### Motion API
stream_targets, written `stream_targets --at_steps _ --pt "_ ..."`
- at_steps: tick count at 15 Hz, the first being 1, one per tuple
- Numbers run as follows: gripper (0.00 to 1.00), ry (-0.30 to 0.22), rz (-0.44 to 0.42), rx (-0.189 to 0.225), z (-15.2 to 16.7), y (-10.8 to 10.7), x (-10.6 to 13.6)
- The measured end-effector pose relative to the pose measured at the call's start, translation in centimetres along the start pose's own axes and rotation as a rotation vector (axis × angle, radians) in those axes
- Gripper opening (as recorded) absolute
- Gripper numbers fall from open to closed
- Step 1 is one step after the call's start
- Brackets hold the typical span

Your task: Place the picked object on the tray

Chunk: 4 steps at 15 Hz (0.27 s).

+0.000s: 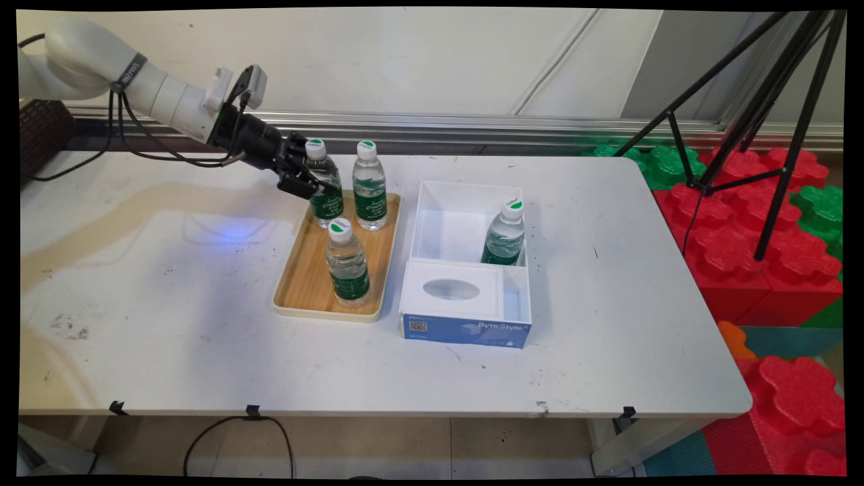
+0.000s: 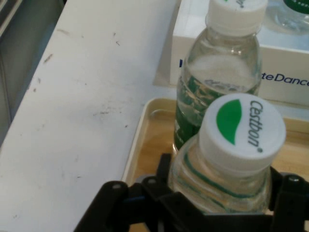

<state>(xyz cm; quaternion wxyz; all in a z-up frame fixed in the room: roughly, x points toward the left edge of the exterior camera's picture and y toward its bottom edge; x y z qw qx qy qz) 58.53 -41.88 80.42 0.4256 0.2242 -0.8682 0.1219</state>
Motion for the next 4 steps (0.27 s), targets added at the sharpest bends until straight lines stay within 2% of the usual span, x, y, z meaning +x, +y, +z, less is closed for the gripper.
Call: stream_targets --at_steps 1,2,4 --pt "0.0 0.001 0.0 0.0 0.15 -0.01 -0.17" --pt "1.0 0.003 0.001 0.0 0.27 -0.02 -0.33" --pt "1.0 0.004 0.005 0.001 0.32 -0.02 -0.51"
